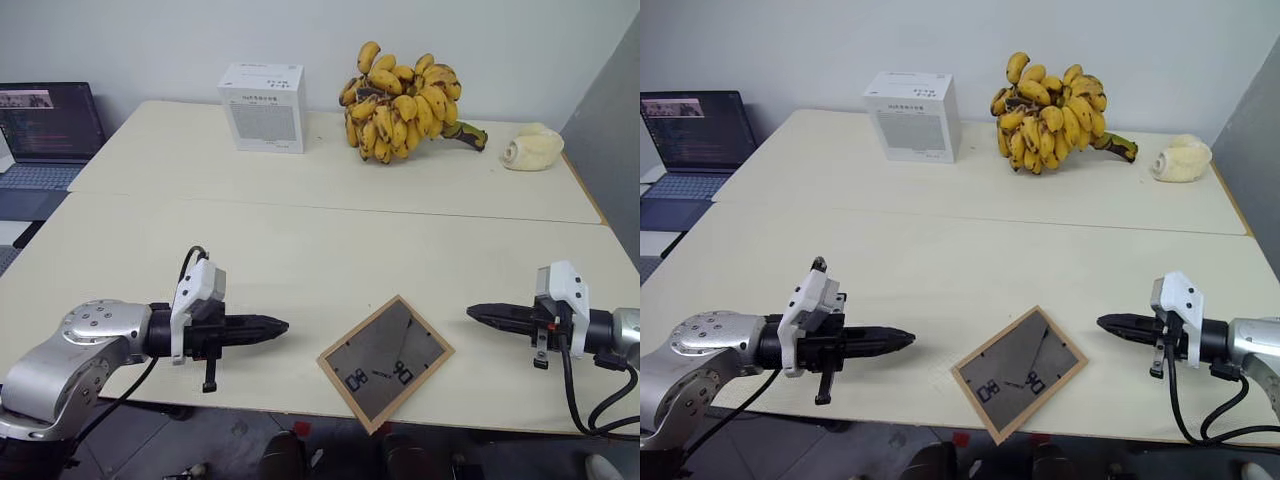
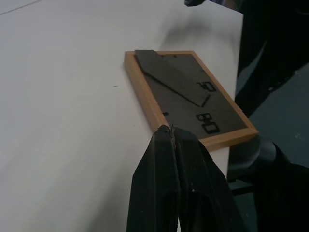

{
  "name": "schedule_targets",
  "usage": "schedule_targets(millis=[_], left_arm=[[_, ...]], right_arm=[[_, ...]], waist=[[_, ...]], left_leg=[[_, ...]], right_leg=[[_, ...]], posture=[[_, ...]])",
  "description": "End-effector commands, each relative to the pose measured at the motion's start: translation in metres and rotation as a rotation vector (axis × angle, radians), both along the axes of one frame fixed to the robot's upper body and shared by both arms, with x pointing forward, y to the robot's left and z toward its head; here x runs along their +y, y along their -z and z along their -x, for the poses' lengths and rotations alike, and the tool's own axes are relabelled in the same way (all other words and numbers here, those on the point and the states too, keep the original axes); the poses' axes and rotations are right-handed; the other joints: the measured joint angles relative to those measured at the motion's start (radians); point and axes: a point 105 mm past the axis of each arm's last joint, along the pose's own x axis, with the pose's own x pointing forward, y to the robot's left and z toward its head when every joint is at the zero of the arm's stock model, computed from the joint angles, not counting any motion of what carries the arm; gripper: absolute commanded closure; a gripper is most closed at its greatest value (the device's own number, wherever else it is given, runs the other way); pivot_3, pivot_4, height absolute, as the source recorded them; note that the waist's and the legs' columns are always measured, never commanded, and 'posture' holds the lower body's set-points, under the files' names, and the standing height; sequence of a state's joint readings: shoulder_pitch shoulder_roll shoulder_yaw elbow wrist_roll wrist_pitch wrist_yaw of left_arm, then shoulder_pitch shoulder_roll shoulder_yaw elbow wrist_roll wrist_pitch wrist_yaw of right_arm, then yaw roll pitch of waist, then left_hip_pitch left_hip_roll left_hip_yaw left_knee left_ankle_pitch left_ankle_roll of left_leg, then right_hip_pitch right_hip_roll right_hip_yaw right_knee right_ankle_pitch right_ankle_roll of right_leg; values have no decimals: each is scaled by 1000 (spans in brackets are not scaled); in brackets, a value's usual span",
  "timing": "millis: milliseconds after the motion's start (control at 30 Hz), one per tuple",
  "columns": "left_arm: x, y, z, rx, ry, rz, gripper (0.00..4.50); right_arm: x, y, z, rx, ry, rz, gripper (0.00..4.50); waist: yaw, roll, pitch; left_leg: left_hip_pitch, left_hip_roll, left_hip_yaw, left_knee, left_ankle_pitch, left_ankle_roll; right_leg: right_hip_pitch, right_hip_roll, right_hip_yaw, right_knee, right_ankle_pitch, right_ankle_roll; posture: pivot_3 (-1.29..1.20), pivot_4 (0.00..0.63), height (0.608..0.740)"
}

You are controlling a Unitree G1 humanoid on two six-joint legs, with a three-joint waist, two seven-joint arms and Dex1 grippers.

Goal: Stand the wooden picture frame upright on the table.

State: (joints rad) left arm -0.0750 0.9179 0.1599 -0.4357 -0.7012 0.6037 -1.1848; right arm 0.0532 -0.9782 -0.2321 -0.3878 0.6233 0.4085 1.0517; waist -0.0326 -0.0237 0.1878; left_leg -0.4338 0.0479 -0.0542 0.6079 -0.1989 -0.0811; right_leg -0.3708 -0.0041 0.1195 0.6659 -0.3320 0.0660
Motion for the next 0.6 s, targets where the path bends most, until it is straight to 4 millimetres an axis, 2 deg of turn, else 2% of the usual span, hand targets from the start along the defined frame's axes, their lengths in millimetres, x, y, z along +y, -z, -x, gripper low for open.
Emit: schedule_targets(millis=[33,300,600], left_arm=[[-6,-11,1,-58,33,-21,4478],[-15,-19,-10,-83,21,8,4478],[-20,-13,-14,-80,25,-3,4478]], right_arm=[[3,-10,3,-33,-8,-18,4500],[4,-7,5,-29,2,-15,4500],[2,-5,7,-28,18,-7,4500]], waist=[[0,0,0],[1,-1,0],[1,-1,0]], left_leg=[[0,0,0,0,0,0],[0,0,0,2,0,0],[1,-1,0,4,0,0]], right_leg=[[0,0,0,0,0,0],[1,0,1,0,2,3],[-1,0,1,9,1,2]], posture=[[0,150,740],[0,150,740],[0,150,740]])
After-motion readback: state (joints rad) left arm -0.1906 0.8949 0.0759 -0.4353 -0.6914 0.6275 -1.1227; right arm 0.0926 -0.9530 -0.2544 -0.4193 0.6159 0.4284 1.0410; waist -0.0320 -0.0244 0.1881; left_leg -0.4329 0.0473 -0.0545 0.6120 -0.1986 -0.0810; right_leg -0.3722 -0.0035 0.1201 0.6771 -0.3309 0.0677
